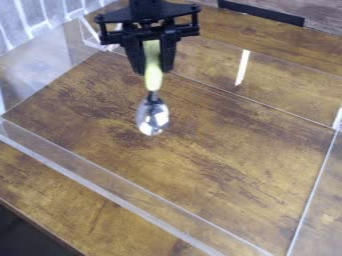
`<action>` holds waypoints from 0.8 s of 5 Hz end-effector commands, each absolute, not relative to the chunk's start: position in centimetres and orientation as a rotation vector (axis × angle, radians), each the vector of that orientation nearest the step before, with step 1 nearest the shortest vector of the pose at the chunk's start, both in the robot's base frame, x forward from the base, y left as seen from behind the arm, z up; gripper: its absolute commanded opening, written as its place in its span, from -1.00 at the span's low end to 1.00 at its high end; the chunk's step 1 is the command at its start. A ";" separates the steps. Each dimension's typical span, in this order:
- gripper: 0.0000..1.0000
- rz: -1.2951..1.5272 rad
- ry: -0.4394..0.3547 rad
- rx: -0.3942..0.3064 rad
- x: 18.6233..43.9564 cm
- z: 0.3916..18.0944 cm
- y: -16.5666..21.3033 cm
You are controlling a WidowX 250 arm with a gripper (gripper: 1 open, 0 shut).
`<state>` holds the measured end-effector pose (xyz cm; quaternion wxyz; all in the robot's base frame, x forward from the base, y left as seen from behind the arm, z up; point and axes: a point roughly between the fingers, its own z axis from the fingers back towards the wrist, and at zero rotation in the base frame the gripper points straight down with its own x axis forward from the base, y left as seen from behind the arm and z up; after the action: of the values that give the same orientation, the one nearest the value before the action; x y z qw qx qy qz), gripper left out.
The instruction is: Move the green spoon to the left
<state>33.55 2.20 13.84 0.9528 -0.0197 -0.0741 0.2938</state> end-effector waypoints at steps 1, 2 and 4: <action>-1.00 0.544 -0.224 -0.048 34.3 15.6 4.6; -1.00 0.496 -0.226 -0.050 35.1 15.3 5.4; -1.00 0.432 -0.224 -0.039 36.8 13.5 6.0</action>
<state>36.19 5.00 11.40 0.9756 -0.0196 -0.0765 0.2051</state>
